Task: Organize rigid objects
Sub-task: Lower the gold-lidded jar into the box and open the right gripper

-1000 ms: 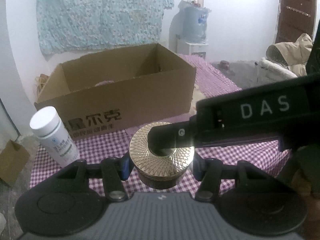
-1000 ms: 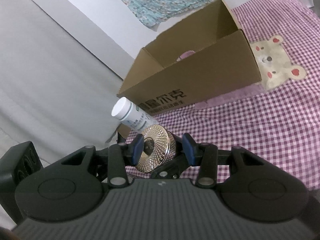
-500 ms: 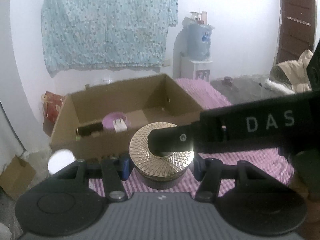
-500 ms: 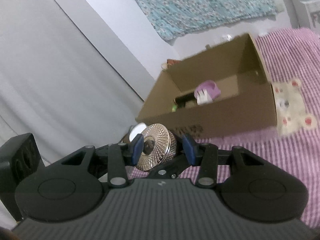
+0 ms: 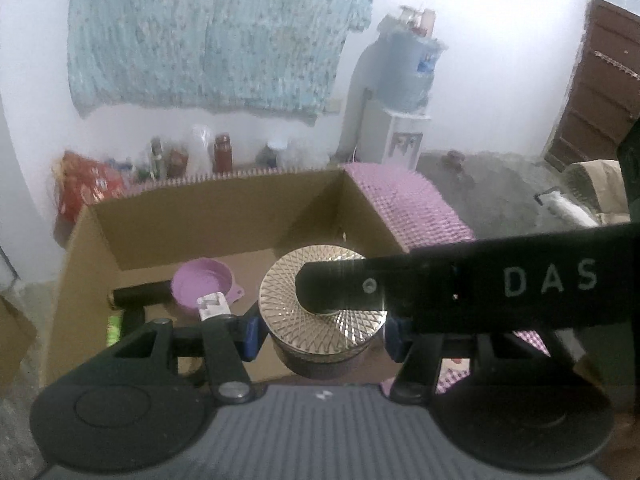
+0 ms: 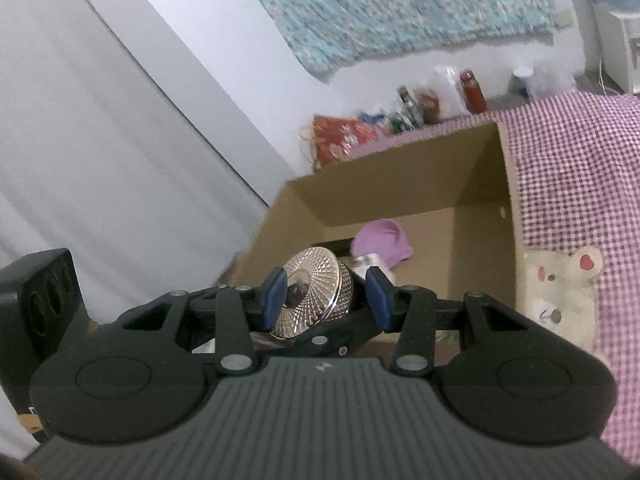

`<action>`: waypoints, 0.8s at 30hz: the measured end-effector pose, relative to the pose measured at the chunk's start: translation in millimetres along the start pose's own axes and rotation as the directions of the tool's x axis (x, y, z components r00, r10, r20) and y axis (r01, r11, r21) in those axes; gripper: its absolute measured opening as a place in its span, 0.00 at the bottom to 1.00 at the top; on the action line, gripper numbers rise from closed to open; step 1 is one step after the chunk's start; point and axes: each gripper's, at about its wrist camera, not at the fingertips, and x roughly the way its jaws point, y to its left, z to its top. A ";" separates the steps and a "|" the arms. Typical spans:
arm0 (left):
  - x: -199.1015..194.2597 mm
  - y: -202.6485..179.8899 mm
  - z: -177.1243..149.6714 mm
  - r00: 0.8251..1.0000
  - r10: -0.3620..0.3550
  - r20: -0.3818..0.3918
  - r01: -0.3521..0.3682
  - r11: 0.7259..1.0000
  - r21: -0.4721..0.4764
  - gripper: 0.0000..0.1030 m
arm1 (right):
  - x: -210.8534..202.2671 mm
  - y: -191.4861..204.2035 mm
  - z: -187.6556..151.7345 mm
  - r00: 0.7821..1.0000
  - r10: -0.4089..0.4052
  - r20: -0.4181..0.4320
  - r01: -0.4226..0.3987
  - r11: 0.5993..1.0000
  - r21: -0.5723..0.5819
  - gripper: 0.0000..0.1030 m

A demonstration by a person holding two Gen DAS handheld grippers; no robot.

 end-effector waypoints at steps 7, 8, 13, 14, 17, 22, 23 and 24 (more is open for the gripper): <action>55.9 13.1 -2.7 0.996 -0.034 -0.085 0.028 0.997 -0.070 0.56 | 49.9 -30.6 13.0 0.992 -0.068 -0.107 0.067 0.998 -0.010 0.43; 61.4 16.1 -3.6 0.995 -0.039 -0.093 0.032 0.996 -0.078 0.56 | 55.4 -34.9 13.5 0.990 -0.074 -0.119 0.073 0.997 -0.010 0.43; 82.2 24.8 -5.3 0.993 -0.045 -0.107 0.032 0.993 -0.116 0.56 | 76.7 -34.6 16.7 0.984 -0.110 -0.140 0.098 0.991 -0.091 0.40; 84.2 26.1 -5.2 0.993 -0.046 -0.108 0.033 0.992 -0.124 0.56 | 80.8 -34.2 17.0 0.983 -0.117 -0.144 0.103 0.989 -0.105 0.40; 89.4 27.9 -9.0 0.993 -0.051 -0.110 0.035 0.989 -0.142 0.56 | 90.0 -33.5 17.7 0.980 -0.130 -0.150 0.111 0.985 -0.131 0.39; 91.0 29.2 -11.9 0.994 -0.060 -0.089 0.045 0.987 -0.155 0.63 | 100.6 -32.5 16.6 0.978 -0.144 -0.149 0.119 0.979 -0.165 0.40; 89.7 28.5 -12.3 0.994 -0.064 -0.084 0.050 0.987 -0.153 0.63 | 101.0 -32.4 15.6 0.978 -0.145 -0.148 0.119 0.979 -0.167 0.40; 89.3 26.7 -12.4 0.994 -0.068 -0.082 0.055 0.987 -0.152 0.65 | 100.3 -32.5 15.4 0.979 -0.144 -0.142 0.120 0.978 -0.168 0.40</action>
